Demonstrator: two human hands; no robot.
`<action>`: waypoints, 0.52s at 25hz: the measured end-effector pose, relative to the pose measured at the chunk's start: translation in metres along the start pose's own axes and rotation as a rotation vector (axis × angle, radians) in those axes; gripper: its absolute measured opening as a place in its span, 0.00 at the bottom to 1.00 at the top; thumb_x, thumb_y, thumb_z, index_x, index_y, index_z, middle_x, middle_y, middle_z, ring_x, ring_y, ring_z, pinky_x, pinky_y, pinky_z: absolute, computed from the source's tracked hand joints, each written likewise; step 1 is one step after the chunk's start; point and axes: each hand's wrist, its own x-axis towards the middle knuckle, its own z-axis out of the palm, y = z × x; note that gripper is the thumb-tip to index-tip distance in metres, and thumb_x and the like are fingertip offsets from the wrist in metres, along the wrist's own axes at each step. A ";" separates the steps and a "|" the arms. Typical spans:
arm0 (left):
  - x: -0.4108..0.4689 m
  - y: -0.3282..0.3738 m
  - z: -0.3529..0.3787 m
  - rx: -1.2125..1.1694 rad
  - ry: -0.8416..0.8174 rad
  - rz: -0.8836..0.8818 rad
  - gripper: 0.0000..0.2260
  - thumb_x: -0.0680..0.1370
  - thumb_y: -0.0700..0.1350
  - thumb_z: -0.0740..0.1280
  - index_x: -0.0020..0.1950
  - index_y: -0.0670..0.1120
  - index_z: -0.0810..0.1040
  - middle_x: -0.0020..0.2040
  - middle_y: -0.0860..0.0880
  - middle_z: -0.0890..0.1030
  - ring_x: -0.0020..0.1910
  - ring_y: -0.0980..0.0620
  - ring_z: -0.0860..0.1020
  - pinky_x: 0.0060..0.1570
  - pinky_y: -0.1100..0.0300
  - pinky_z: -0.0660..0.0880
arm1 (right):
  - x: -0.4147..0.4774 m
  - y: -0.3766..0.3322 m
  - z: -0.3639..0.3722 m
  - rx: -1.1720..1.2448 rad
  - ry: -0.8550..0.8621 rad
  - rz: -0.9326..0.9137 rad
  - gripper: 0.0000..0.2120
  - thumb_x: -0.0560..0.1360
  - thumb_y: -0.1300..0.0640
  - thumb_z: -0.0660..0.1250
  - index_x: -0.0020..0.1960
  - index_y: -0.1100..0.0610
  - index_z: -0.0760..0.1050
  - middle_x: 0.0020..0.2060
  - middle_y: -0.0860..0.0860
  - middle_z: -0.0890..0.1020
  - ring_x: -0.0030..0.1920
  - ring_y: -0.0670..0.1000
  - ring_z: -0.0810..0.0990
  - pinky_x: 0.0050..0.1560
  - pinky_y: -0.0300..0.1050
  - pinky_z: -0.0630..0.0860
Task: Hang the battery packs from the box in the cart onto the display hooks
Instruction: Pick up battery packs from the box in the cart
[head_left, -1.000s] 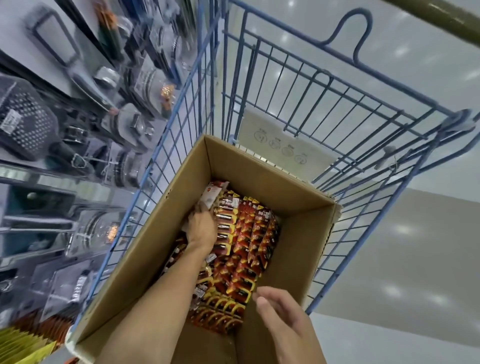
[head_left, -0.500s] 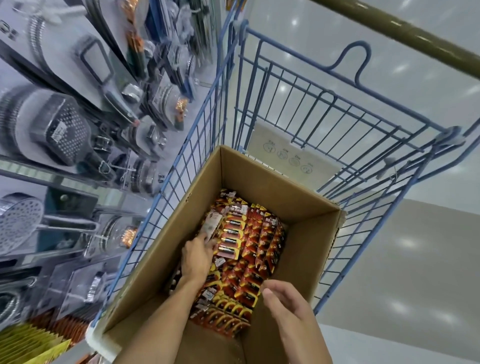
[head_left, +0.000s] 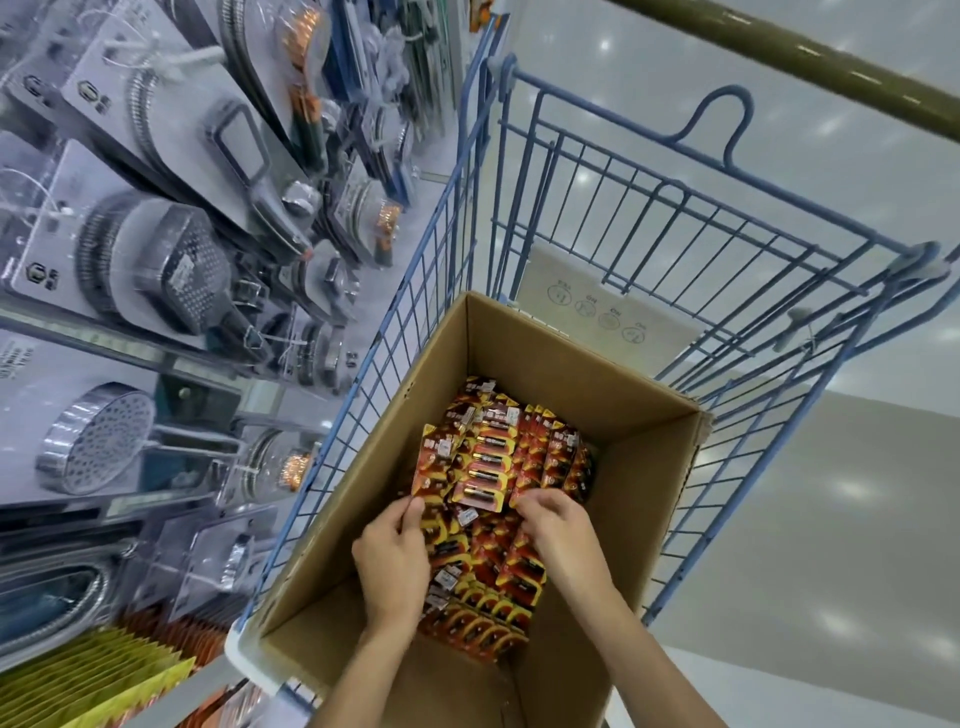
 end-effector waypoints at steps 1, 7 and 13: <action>-0.012 0.004 -0.010 -0.081 0.009 -0.091 0.09 0.84 0.48 0.65 0.54 0.51 0.85 0.42 0.59 0.85 0.41 0.59 0.83 0.48 0.63 0.80 | 0.020 -0.002 0.010 0.025 -0.012 0.029 0.09 0.83 0.51 0.64 0.59 0.54 0.78 0.52 0.47 0.82 0.49 0.44 0.81 0.52 0.38 0.77; -0.048 0.013 -0.060 -0.482 0.057 -0.583 0.01 0.78 0.44 0.74 0.47 0.50 0.85 0.40 0.45 0.88 0.40 0.40 0.87 0.49 0.43 0.83 | 0.134 -0.005 0.085 -0.108 -0.026 0.103 0.13 0.83 0.54 0.65 0.42 0.60 0.76 0.34 0.53 0.76 0.32 0.49 0.74 0.29 0.38 0.70; -0.054 0.009 -0.074 -0.485 0.025 -0.552 0.03 0.79 0.46 0.72 0.47 0.51 0.86 0.40 0.47 0.88 0.40 0.43 0.87 0.43 0.51 0.80 | 0.177 0.015 0.121 -0.219 0.179 0.050 0.12 0.79 0.48 0.70 0.49 0.58 0.82 0.44 0.54 0.83 0.48 0.56 0.81 0.54 0.47 0.77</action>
